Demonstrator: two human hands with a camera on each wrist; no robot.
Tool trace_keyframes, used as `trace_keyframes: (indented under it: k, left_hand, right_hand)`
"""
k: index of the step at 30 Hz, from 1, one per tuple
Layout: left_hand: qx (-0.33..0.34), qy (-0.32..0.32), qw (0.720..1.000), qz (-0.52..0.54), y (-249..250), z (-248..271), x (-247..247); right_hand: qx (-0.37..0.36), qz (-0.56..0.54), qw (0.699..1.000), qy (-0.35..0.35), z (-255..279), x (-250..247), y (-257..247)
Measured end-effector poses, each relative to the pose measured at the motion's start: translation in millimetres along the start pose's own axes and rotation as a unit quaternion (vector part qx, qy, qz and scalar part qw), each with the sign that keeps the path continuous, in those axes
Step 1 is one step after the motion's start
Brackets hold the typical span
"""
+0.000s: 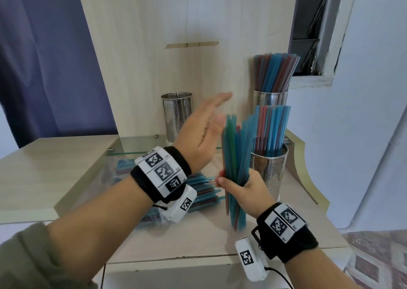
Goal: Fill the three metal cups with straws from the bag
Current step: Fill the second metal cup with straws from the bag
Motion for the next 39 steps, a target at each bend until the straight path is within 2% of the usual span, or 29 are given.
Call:
trace_keyframes:
  k: [2, 3, 4, 6, 8, 10, 13, 15, 21, 23, 27, 32, 39]
  left_hand:
    - [-0.074, 0.058, 0.994, 0.046, -17, 4, -8]
    - [-0.12, 0.053, 0.99, 0.049, -28, 6, -7]
    - [-0.165, 0.015, 0.986, 0.027, -41, 11, -3]
    - [-0.213, -0.139, 0.961, -0.111, -72, 32, 13]
    - [-0.177, -0.276, 0.911, -0.25, -102, 59, 27]
    - [-0.137, -0.356, 0.862, -0.332, -122, 82, 38]
    - [-0.113, -0.427, 0.794, -0.419, -137, 106, 48]
    - [-0.1, -0.436, 0.773, -0.449, -139, 112, 51]
    - [-0.106, -0.437, 0.766, -0.459, -138, 107, 56]
    - [-0.115, -0.423, 0.78, -0.446, -138, 105, 53]
    - [-0.165, -0.377, 0.832, -0.372, -137, 95, 44]
    - [-0.202, -0.333, 0.871, -0.3, -134, 79, 38]
    - [-0.198, -0.363, 0.873, -0.259, -125, 52, 60]
  right_hand:
    - [0.006, -0.014, 1.0, 0.028, -1, -7, 3]
    - [0.007, -0.019, 0.999, 0.045, -2, -11, 4]
    - [0.004, -0.021, 0.998, 0.059, -2, -15, 6]
    - [-0.002, -0.022, 0.997, 0.079, 0, -21, 6]
    - [0.002, -0.021, 0.996, 0.092, 2, -25, 6]
    - [0.007, -0.011, 0.995, 0.101, 4, -27, 7]
    - [0.009, 0.008, 0.994, 0.113, 5, -30, 12]
    - [0.022, 0.003, 0.993, 0.118, 5, -31, 15]
    - [0.022, -0.011, 0.993, 0.113, 6, -31, 17]
    - [0.026, -0.019, 0.993, 0.112, 7, -31, 17]
    - [0.033, -0.018, 0.993, 0.113, 7, -32, 20]
    - [0.027, -0.008, 0.994, 0.102, 6, -31, 20]
    - [0.016, 0.007, 0.995, 0.098, 5, -29, 21]
Point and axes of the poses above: each hand's wrist, its own z-axis away from the middle knuckle, its own x-axis out of the palm, y = z × x, the point moved 6 cm from there along -z, towards the middle knuckle, and after that the axes turned 10 degrees about y, right-handed, at the moved point
